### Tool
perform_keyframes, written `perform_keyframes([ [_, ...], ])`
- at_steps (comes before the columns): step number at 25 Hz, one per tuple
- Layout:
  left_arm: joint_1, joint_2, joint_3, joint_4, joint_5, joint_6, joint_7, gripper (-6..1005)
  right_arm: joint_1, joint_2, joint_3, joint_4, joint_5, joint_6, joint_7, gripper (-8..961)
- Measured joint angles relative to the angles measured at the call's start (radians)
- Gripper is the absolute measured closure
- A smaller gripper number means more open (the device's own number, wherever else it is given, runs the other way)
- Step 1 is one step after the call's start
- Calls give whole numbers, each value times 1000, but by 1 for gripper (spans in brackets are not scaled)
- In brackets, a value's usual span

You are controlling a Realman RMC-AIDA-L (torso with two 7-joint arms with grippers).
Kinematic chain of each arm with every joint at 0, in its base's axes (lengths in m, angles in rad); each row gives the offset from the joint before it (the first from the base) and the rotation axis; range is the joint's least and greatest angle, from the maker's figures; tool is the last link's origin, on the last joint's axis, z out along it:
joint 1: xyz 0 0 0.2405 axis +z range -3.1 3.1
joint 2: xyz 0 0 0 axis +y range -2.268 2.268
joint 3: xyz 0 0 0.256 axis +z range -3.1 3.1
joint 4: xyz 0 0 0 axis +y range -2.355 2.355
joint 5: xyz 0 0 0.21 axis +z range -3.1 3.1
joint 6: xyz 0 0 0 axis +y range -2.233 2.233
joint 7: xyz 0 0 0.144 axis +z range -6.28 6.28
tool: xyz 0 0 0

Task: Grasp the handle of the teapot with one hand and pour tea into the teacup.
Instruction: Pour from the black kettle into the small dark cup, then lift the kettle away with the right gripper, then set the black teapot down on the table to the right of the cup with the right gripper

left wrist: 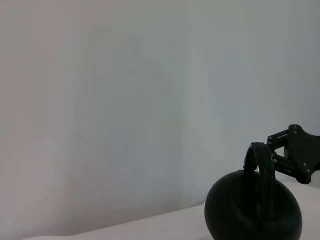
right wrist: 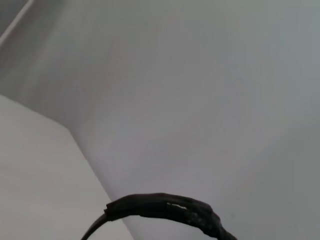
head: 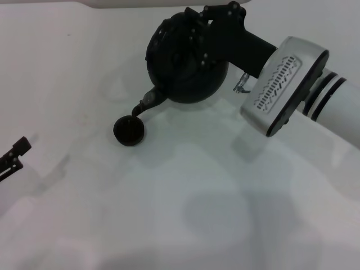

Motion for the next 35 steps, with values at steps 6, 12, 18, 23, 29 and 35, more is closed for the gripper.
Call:
perform_keyframes([
  [6, -7, 0, 0, -2, 0, -3, 1, 114, 3, -3, 1, 14, -4, 0, 128, 853],
  [12, -10, 1, 0, -2, 0, -9, 1, 114, 3, -5, 25, 7, 0, 40, 301, 852],
  [18, -21, 2, 0, -11, 2, -13, 2, 115, 13, -6, 85, 17, 0, 101, 500, 852],
  [23, -31, 3, 0, -18, 3, -20, 3, 114, 5, -11, 166, 56, -4, 99, 644, 851],
  [29, -41, 3, 0, -25, 5, -23, 3, 113, -36, -18, 236, 95, -7, 77, 714, 852],
  [35, -58, 3, 0, -25, 10, -34, 2, 114, -72, -51, 200, 128, -31, -33, 807, 852],
])
